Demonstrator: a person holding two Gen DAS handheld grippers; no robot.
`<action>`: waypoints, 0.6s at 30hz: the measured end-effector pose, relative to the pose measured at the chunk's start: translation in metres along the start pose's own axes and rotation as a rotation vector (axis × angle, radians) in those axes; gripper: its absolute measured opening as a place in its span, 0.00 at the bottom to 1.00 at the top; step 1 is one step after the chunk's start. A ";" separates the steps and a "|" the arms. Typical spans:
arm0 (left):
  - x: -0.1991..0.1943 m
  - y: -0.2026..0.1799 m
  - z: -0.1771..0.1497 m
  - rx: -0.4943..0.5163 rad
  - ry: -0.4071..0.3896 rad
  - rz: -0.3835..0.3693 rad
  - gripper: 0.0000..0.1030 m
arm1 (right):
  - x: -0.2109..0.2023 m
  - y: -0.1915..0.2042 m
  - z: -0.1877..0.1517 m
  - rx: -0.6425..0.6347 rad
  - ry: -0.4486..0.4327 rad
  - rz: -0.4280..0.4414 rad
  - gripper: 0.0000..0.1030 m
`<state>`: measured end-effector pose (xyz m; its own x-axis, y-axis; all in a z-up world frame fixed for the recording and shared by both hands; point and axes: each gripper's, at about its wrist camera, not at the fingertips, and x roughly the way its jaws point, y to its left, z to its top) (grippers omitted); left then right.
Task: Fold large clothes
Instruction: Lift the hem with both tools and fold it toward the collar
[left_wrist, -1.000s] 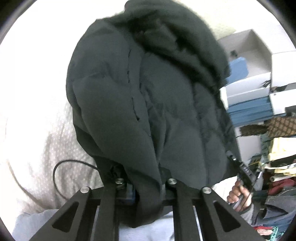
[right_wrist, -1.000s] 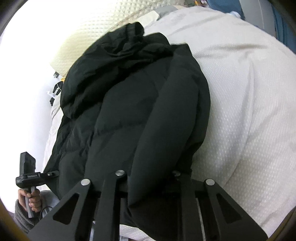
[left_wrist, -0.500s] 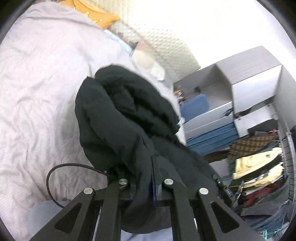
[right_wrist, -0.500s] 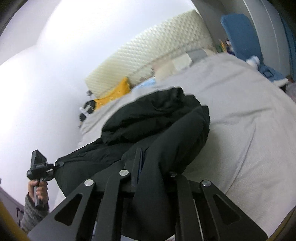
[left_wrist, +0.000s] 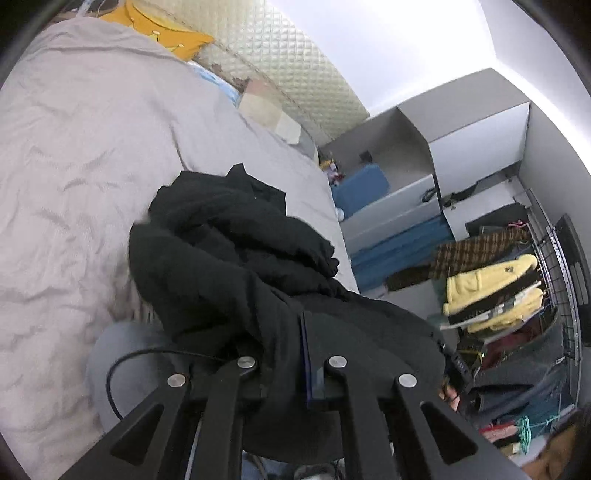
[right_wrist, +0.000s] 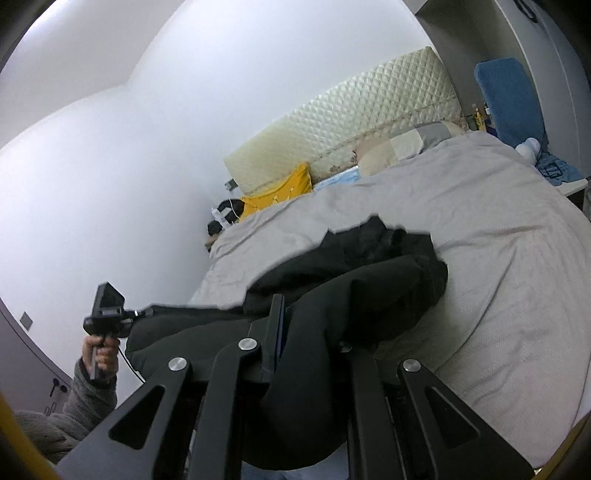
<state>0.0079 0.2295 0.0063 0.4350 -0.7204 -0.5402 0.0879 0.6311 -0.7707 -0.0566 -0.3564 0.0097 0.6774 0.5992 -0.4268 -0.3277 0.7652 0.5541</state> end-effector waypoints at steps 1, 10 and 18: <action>0.000 -0.002 0.001 0.003 0.013 0.006 0.09 | -0.001 0.000 0.003 0.007 -0.003 0.000 0.10; 0.027 0.006 0.064 -0.009 0.046 0.069 0.10 | 0.064 -0.041 0.056 0.113 0.031 -0.038 0.10; 0.070 -0.009 0.141 0.018 0.019 0.157 0.10 | 0.134 -0.088 0.119 0.226 0.039 -0.095 0.11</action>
<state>0.1639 0.2143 0.0236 0.4273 -0.6175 -0.6604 0.0364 0.7416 -0.6698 0.1416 -0.3714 -0.0112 0.6708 0.5393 -0.5091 -0.1056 0.7490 0.6541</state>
